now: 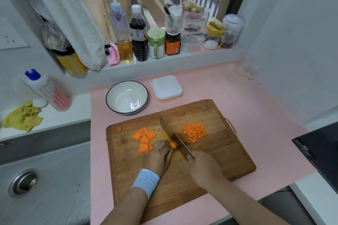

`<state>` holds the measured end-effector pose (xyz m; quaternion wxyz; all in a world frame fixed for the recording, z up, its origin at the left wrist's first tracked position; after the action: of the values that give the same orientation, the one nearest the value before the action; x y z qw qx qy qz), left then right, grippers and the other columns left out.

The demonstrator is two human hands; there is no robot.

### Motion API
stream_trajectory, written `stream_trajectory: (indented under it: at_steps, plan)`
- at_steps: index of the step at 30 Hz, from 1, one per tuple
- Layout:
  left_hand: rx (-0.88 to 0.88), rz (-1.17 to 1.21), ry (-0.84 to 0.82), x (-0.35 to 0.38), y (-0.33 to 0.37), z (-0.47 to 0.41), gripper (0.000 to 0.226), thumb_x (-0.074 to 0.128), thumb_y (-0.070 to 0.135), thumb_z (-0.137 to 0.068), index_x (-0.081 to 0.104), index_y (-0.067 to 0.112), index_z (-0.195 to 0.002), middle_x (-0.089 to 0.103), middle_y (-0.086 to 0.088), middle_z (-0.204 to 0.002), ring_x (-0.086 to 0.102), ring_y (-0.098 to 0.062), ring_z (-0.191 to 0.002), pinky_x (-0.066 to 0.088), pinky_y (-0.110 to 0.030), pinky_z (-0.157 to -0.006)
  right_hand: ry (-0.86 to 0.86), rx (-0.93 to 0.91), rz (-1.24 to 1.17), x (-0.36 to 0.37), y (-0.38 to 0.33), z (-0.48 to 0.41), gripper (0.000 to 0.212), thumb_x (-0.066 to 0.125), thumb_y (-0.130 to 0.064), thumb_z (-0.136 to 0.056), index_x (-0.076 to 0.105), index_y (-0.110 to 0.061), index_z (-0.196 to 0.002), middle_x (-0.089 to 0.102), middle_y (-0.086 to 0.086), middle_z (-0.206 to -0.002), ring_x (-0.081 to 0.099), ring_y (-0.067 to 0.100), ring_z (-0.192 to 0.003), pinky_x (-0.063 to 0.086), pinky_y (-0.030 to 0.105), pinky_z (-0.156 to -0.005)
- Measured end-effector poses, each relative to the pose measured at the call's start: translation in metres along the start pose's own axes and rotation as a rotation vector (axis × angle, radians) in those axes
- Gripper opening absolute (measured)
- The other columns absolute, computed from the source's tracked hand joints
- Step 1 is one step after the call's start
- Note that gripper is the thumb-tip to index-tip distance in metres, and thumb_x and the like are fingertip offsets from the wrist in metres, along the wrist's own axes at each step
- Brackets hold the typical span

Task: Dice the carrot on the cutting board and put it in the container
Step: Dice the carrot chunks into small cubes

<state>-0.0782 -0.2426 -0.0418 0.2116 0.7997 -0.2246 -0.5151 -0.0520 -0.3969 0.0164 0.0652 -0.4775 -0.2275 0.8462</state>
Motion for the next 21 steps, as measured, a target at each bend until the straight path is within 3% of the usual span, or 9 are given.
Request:
stream_trajectory:
  at_steps: [5, 11, 21]
  plan:
    - [-0.002, 0.007, 0.001, 0.0, -0.001, -0.001, 0.004, 0.072, 0.006, -0.083, 0.073, 0.01, -0.083, 0.062, 0.001, -0.085, 0.056, -0.01, -0.087, 0.044, -0.013, -0.081, -0.037, 0.008, -0.031, 0.004, -0.003, -0.009, 0.031, 0.041, -0.032, -0.105, 0.054, -0.028, -0.078, 0.062, -0.005, -0.081, 0.061, 0.018, -0.078, 0.05, 0.035, -0.07]
    - [-0.006, 0.002, 0.008, -0.001, -0.001, 0.001, 0.004, 0.072, 0.007, -0.083, 0.073, 0.011, -0.084, 0.063, 0.001, -0.086, 0.057, -0.011, -0.087, 0.046, -0.016, -0.081, -0.038, 0.004, -0.062, 0.0, -0.006, -0.012, 0.027, 0.042, -0.032, -0.106, 0.063, -0.021, -0.093, 0.065, -0.002, -0.088, 0.063, 0.018, -0.084, 0.055, 0.038, -0.078]
    - [-0.016, -0.002, 0.02, -0.001, -0.003, 0.001, 0.002, 0.073, 0.008, -0.084, 0.074, 0.01, -0.085, 0.062, 0.0, -0.085, 0.057, -0.011, -0.087, 0.047, -0.017, -0.081, 0.083, -0.031, 0.05, 0.0, -0.006, 0.01, 0.025, 0.039, -0.035, -0.105, 0.063, -0.03, -0.105, 0.067, -0.008, -0.093, 0.064, 0.015, -0.091, 0.054, 0.035, -0.08]
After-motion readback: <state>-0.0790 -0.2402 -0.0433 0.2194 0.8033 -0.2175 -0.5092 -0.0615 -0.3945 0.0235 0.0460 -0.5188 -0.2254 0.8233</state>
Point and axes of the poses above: each hand's wrist, its own z-axis away from the middle knuckle, its own x-axis out of the palm, y = z × x, the point moved 7 cm from there along -z, towards the middle knuckle
